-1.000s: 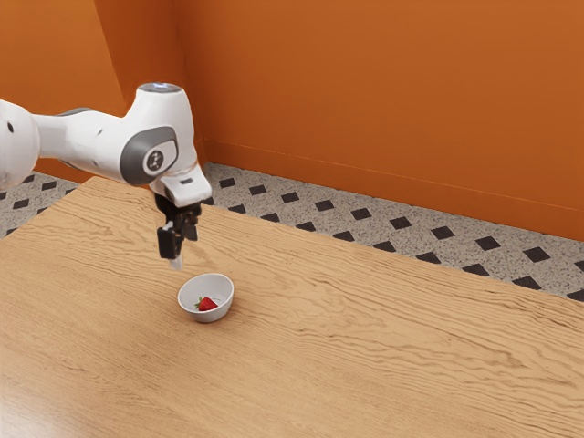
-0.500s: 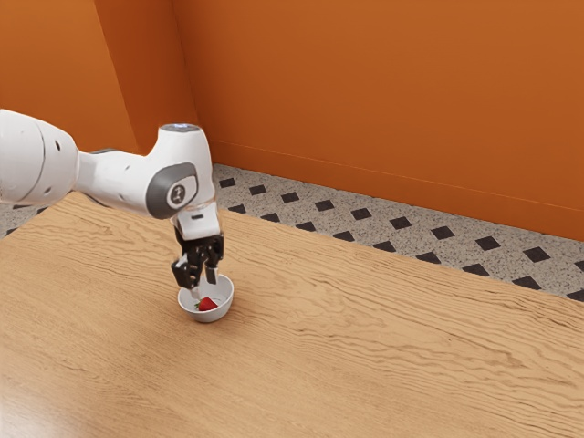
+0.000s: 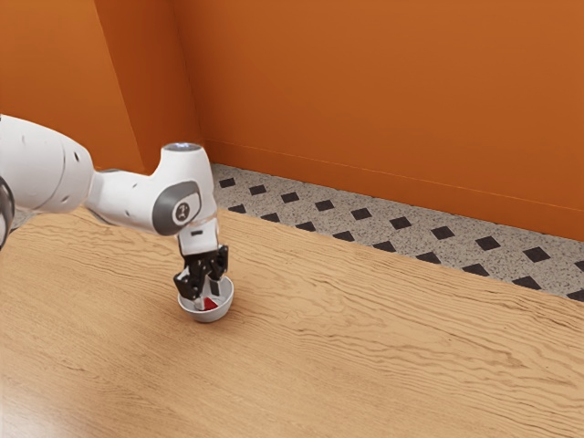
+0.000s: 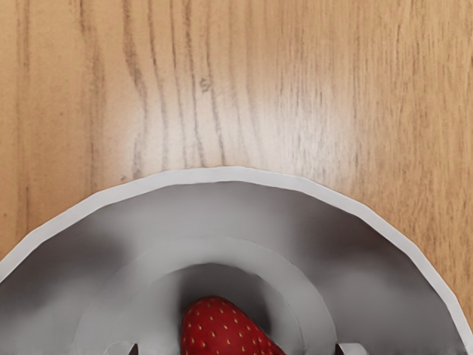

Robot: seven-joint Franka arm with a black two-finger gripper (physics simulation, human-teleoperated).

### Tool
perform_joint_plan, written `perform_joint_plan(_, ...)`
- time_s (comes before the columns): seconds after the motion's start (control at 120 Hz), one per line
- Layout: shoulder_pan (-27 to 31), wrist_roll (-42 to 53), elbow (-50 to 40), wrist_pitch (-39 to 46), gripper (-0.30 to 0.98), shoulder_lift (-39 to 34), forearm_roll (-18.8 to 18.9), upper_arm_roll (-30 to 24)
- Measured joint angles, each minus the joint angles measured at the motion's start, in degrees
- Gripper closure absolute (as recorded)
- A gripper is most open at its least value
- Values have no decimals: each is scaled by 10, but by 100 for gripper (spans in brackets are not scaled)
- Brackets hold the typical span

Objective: Take strawberry from the bowl

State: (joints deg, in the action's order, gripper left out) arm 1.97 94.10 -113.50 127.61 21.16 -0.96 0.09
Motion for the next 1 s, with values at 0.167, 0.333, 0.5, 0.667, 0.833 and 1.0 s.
perform_joint_plan(0.167,2,13,1,9,38,13,0,0)
perform_joint_plan(0.333,5,23,1,13,44,18,0,0)
perform_joint_plan(0.5,11,31,1,17,61,19,-1,0)
perform_joint_plan(0.667,10,38,-3,22,70,-8,-3,0)
perform_joint_plan(0.833,-13,42,-3,11,74,-71,-5,0)
perform_joint_plan(1.0,-44,37,1,3,77,-87,-12,-64)
